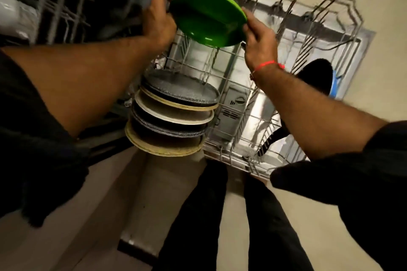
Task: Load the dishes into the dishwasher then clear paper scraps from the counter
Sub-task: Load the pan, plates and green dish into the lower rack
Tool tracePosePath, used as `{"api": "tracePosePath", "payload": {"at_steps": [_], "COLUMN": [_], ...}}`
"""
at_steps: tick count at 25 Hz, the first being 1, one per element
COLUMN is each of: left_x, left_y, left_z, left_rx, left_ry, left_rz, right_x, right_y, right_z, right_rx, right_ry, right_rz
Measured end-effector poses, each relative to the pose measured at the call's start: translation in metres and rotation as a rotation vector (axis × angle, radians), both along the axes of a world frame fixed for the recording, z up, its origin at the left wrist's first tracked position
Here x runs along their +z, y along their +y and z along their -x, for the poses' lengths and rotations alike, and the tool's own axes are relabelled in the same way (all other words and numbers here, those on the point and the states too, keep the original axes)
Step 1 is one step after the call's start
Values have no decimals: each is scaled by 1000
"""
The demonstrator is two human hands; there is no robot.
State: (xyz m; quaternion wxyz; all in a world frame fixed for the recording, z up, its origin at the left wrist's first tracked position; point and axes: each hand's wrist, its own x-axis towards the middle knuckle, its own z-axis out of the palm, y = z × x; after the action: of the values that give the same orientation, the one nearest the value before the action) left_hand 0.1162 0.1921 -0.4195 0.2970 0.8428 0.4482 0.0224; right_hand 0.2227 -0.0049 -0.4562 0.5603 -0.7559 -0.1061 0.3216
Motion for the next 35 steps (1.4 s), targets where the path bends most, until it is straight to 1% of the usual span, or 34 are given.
{"api": "tracePosePath", "payload": {"at_steps": [3,5,7,10,12,14,16,19,21,23,25,28,31,33,35], "left_x": [-26,-33,-37,-34,-31,-31,-38,-45,-46,-51,-58,-64,-57,-42,-21], "left_y": [13,17,23,30,29,26,22,17,15,16,18,11,-2,-13,-28], "left_z": [-10,-15,-16,-1,13,27,40,46,40,37,40,51,52,49,50], "left_rx": [-12,31,66,85,73,33,23,-23,-11,19,63,50,89,106,133], "left_ry": [-16,2,-21,-125,-189,-165,-146,-98,-40,38,126,266,280,283,264], "left_rz": [79,116,101,51,-3,-44,-30,-33,-20,-49,-4,63,53,39,45], "right_x": [-28,-32,-32,-28,-20,-17,-17,-25,-29,-35,-42,-51,-44,-31,-13], "right_y": [14,20,24,19,12,6,-1,-9,-9,-7,-8,-19,-25,-31,-38], "right_z": [3,6,8,15,21,24,28,32,35,40,46,59,67,70,72], "right_rx": [2,-6,-20,51,107,155,176,159,151,166,233,315,297,241,202], "right_ry": [14,19,-12,-106,-230,-357,-404,-376,-335,-315,-272,-146,-126,-107,-46], "right_rz": [-35,-47,-68,-104,-119,-126,-101,-41,-14,4,81,237,260,217,182]}}
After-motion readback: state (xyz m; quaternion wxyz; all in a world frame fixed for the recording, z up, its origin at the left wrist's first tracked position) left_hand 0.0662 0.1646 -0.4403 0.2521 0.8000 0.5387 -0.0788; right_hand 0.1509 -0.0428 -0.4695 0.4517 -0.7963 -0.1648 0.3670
